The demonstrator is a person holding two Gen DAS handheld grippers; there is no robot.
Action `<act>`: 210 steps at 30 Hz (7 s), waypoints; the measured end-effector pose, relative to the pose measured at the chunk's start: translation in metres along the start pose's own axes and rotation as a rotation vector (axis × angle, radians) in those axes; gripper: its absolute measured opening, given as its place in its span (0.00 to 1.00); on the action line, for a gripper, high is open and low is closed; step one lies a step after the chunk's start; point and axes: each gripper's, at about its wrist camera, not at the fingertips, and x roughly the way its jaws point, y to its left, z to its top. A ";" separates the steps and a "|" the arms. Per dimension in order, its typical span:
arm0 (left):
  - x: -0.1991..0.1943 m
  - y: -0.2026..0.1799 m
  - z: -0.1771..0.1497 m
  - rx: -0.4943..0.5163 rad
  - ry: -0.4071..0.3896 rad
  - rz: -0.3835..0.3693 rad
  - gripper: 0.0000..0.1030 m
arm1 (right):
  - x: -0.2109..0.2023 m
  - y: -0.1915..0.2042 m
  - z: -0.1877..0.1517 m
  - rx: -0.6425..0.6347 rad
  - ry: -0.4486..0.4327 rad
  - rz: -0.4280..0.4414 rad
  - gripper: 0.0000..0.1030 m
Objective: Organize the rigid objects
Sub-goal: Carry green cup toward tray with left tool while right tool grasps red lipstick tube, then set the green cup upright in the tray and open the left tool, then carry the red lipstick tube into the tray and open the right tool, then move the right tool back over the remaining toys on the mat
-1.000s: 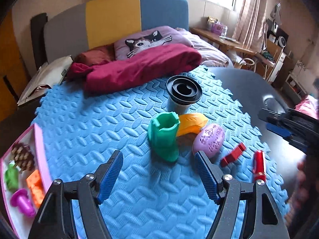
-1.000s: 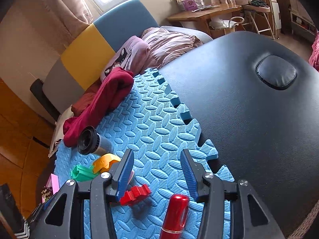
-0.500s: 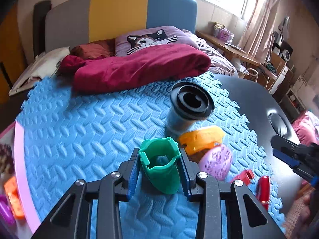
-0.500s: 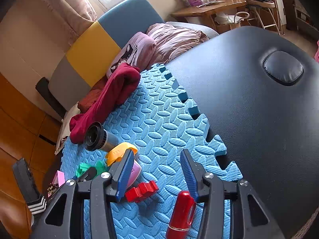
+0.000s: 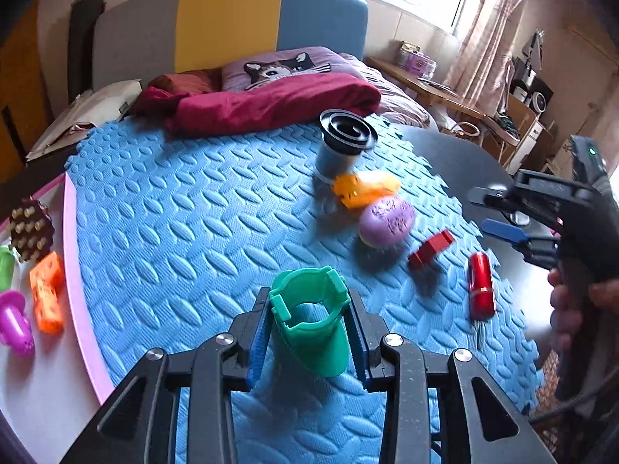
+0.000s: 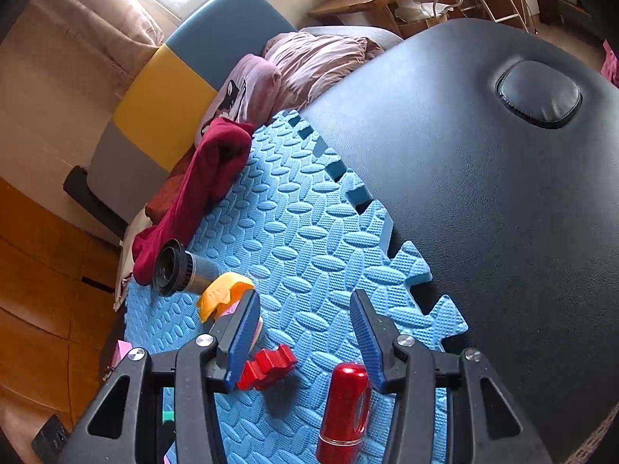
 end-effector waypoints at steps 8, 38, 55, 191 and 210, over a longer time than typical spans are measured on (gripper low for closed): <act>-0.003 -0.002 -0.010 0.053 -0.060 -0.003 0.36 | -0.004 -0.001 -0.019 -0.040 0.043 -0.100 0.47; -0.120 0.070 -0.047 -0.106 -0.195 -0.137 0.36 | 0.018 0.051 -0.081 -0.435 0.004 -0.430 0.25; -0.108 0.184 -0.072 -0.429 -0.136 -0.036 0.36 | 0.019 0.055 -0.087 -0.498 -0.016 -0.462 0.25; -0.185 0.216 -0.122 -0.422 -0.246 0.470 0.71 | -0.029 0.278 -0.219 -1.005 -0.050 0.259 0.44; -0.178 0.200 -0.113 -0.367 -0.223 0.474 0.71 | -0.038 0.176 -0.089 -0.786 -0.284 -0.074 0.44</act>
